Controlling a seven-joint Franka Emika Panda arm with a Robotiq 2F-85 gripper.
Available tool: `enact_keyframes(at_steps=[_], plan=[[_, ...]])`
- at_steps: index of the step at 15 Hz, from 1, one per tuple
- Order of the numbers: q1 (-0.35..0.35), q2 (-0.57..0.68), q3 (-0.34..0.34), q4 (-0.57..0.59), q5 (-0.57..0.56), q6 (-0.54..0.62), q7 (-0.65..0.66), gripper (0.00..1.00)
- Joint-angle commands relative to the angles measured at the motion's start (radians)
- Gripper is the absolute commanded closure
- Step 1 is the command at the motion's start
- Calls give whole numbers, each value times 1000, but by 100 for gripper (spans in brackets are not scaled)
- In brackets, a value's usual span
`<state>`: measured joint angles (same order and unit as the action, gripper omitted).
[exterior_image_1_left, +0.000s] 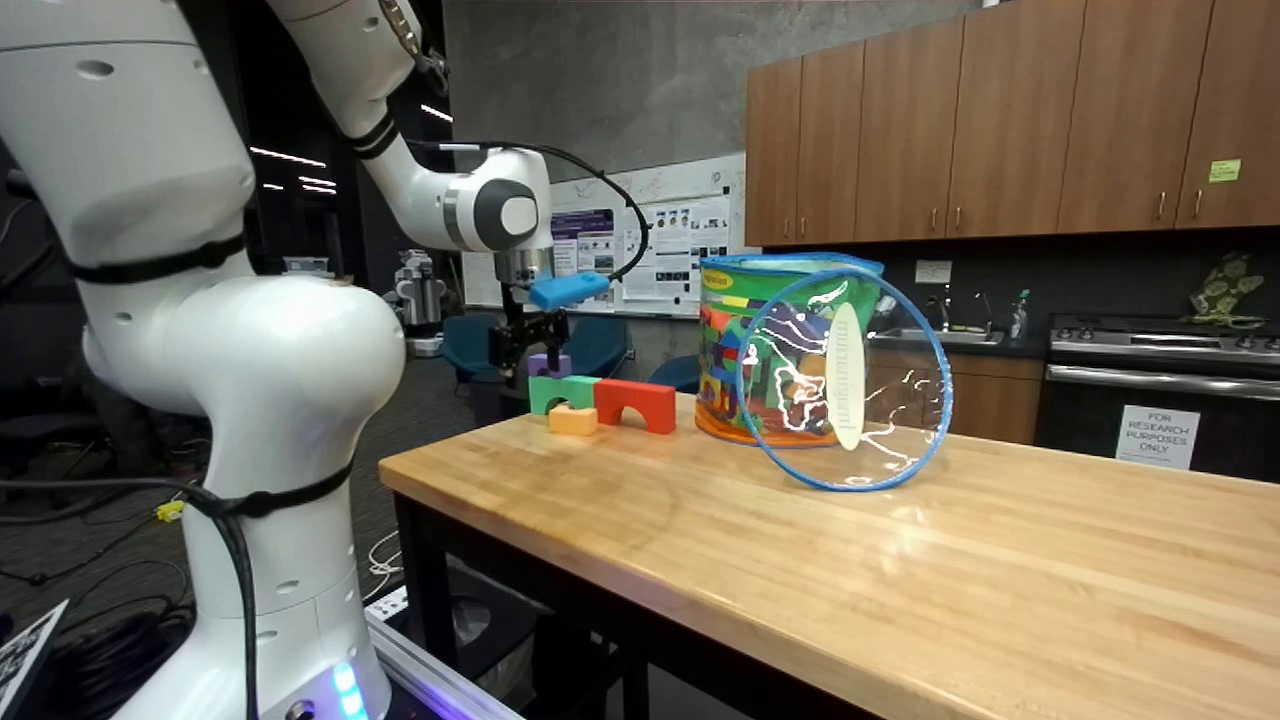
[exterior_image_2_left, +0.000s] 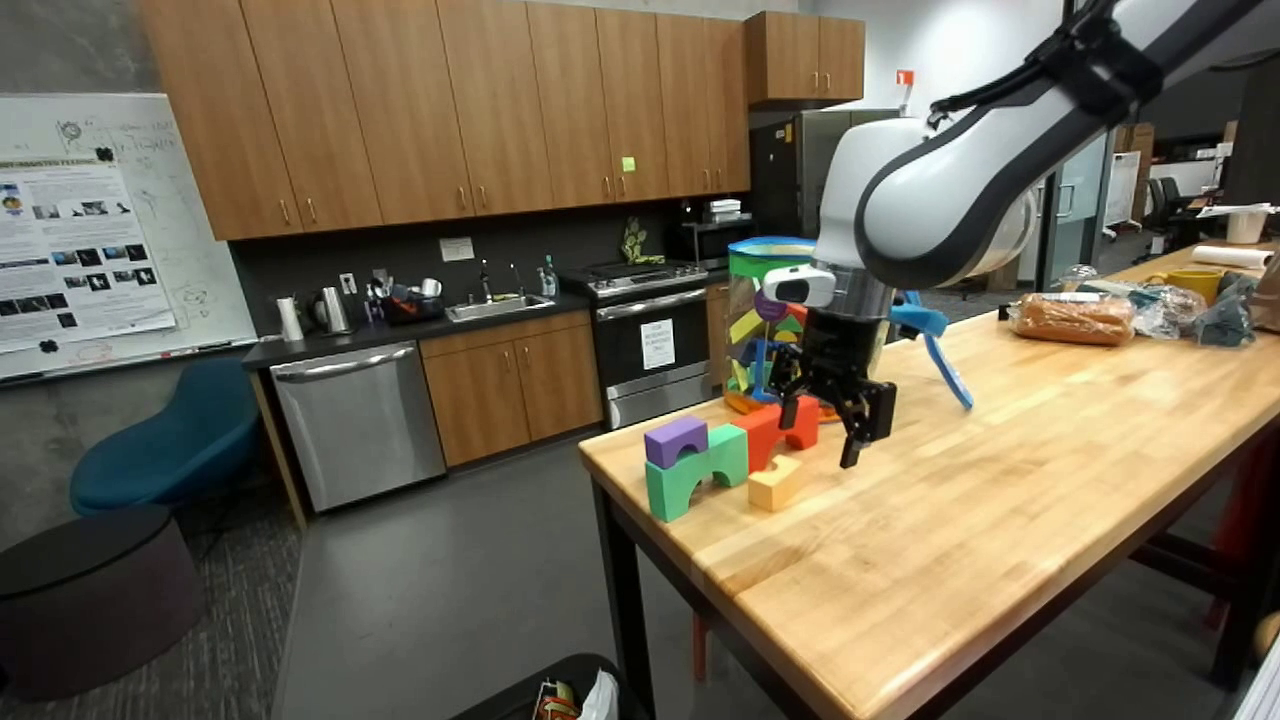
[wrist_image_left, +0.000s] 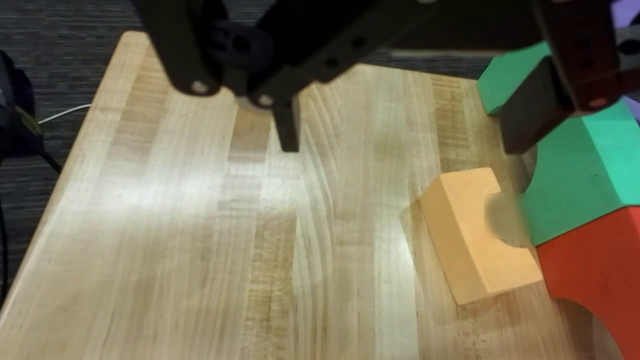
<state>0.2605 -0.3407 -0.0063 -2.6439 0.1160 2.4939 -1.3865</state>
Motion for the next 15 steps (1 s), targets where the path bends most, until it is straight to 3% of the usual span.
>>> enact_keyframes(at_steps=[1, 15], plan=[[10, 65, 0, 11, 4, 63, -42, 0], [-40, 262, 53, 90, -62, 183, -54, 0]])
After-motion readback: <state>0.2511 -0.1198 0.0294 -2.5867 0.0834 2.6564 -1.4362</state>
